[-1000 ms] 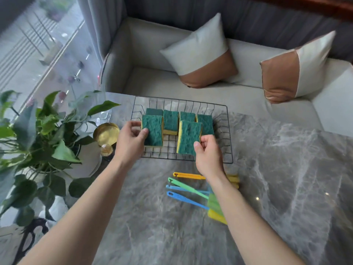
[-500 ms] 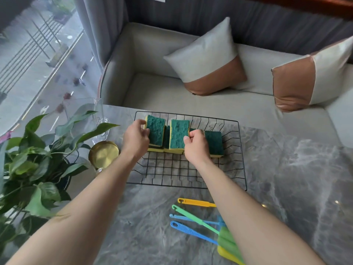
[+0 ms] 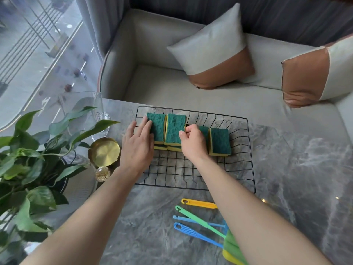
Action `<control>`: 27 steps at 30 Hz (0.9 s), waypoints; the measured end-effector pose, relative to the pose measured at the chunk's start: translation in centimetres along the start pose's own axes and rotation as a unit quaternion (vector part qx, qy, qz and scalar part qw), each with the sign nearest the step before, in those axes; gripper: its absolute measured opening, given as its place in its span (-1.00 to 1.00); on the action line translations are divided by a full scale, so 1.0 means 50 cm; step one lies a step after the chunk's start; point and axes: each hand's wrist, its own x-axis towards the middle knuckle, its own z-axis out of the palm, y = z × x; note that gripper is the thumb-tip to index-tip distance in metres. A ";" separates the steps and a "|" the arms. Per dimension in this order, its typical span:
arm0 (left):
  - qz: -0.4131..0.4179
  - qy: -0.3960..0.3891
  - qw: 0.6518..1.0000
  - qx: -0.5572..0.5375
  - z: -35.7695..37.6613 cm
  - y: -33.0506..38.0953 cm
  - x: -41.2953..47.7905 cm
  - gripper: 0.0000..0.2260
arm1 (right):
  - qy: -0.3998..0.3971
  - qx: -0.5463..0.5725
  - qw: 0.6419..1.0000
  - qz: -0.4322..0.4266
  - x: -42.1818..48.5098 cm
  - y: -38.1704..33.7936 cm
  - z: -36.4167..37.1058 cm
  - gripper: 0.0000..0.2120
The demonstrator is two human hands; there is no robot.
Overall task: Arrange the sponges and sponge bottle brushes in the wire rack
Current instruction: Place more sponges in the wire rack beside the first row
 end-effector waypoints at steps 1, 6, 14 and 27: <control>0.006 -0.004 1.000 0.001 0.000 -0.001 0.000 -0.58 | 0.002 0.009 1.000 -0.013 -0.003 0.000 0.000 -0.75; 0.013 -0.009 1.000 0.007 0.002 -0.003 -0.002 -0.56 | 0.010 -0.036 0.993 -0.115 -0.016 0.013 0.003 -0.69; 0.017 -0.027 0.999 -0.010 -0.029 0.004 -0.035 -0.52 | -0.131 -0.135 0.975 -0.118 -0.043 0.023 -0.081 -0.46; 0.219 -0.101 0.956 -0.165 -0.015 0.193 -0.395 -0.67 | -0.013 -0.131 0.984 -0.118 -0.430 0.288 -0.322 -0.91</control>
